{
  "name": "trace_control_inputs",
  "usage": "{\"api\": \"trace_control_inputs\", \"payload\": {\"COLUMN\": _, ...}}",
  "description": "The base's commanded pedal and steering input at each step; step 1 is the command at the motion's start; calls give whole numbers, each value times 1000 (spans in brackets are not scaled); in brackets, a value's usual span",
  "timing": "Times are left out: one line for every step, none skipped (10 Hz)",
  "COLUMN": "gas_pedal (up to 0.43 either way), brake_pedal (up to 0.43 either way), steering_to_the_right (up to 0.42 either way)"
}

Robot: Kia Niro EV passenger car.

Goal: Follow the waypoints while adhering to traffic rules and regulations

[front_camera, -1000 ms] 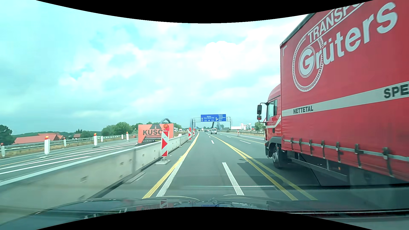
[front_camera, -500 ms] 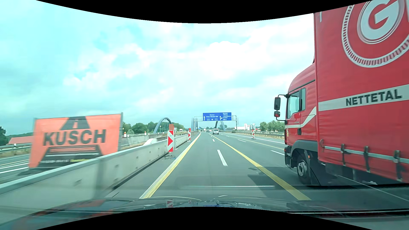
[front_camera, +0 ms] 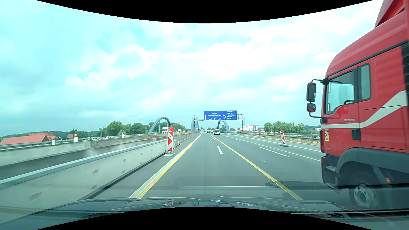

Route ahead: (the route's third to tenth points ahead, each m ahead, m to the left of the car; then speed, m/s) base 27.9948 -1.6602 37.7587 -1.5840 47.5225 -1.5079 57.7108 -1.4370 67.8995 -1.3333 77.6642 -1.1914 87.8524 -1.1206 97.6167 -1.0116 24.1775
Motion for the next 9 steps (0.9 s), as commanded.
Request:
{"api": "trace_control_inputs", "payload": {"gas_pedal": 177, "brake_pedal": 0, "steering_to_the_right": -9}}
{"api": "trace_control_inputs", "payload": {"gas_pedal": 177, "brake_pedal": 0, "steering_to_the_right": -10}}
{"api": "trace_control_inputs", "payload": {"gas_pedal": 177, "brake_pedal": 0, "steering_to_the_right": -10}}
{"api": "trace_control_inputs", "payload": {"gas_pedal": 177, "brake_pedal": 0, "steering_to_the_right": -9}}
{"api": "trace_control_inputs", "payload": {"gas_pedal": 189, "brake_pedal": 0, "steering_to_the_right": -8}}
{"api": "trace_control_inputs", "payload": {"gas_pedal": 189, "brake_pedal": 0, "steering_to_the_right": -8}}
{"api": "trace_control_inputs", "payload": {"gas_pedal": 209, "brake_pedal": 0, "steering_to_the_right": -8}}
{"api": "trace_control_inputs", "payload": {"gas_pedal": 228, "brake_pedal": 0, "steering_to_the_right": -8}}
{"api": "trace_control_inputs", "payload": {"gas_pedal": 240, "brake_pedal": 0, "steering_to_the_right": -8}}
